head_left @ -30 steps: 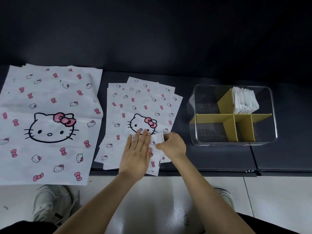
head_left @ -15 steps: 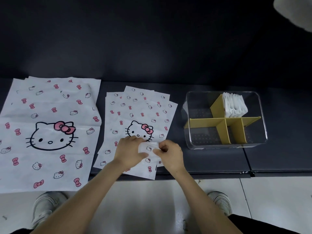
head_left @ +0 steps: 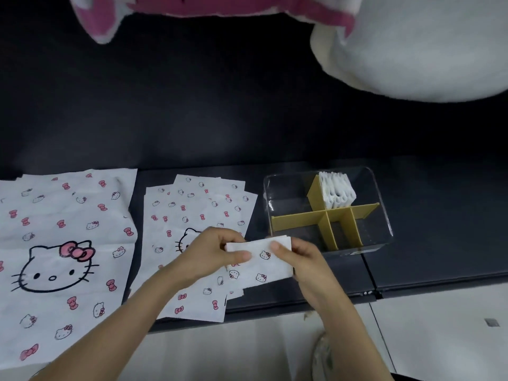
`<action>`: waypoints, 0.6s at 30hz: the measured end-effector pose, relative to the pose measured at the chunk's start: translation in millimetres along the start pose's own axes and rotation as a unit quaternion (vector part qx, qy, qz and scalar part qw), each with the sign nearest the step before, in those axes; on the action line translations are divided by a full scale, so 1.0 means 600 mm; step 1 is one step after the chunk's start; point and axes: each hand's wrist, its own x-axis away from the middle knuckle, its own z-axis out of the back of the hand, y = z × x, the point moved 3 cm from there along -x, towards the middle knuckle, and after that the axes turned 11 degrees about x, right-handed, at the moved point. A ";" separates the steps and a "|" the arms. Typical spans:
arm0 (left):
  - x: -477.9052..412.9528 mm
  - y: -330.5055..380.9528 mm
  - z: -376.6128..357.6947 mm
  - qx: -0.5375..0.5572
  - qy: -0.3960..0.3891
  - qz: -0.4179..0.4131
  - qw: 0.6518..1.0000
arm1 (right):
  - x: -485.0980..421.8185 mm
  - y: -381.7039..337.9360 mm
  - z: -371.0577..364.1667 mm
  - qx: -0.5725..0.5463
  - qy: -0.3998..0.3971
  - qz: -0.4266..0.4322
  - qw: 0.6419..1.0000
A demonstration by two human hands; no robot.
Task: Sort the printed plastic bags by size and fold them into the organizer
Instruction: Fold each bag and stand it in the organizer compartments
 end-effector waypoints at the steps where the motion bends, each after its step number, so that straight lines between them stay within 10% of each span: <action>1: -0.009 0.012 -0.015 -0.001 -0.003 -0.003 1.000 | 0.005 -0.004 0.018 -0.032 0.010 0.003 0.999; 6: -0.080 0.054 -0.101 -0.014 -0.054 -0.036 0.998 | 0.025 -0.013 0.110 -0.067 0.068 0.011 0.995; 11: -0.177 0.082 -0.180 -0.159 -0.002 -0.154 0.975 | 0.023 -0.026 0.237 -0.055 0.295 0.069 0.951; 14: -0.232 0.097 -0.216 -0.373 0.072 -0.341 0.860 | 0.007 -0.038 0.299 -0.029 0.396 0.094 0.913; 18: -0.301 0.094 -0.265 -0.544 -0.025 -0.417 0.727 | -0.039 -0.043 0.340 0.000 0.453 0.119 0.883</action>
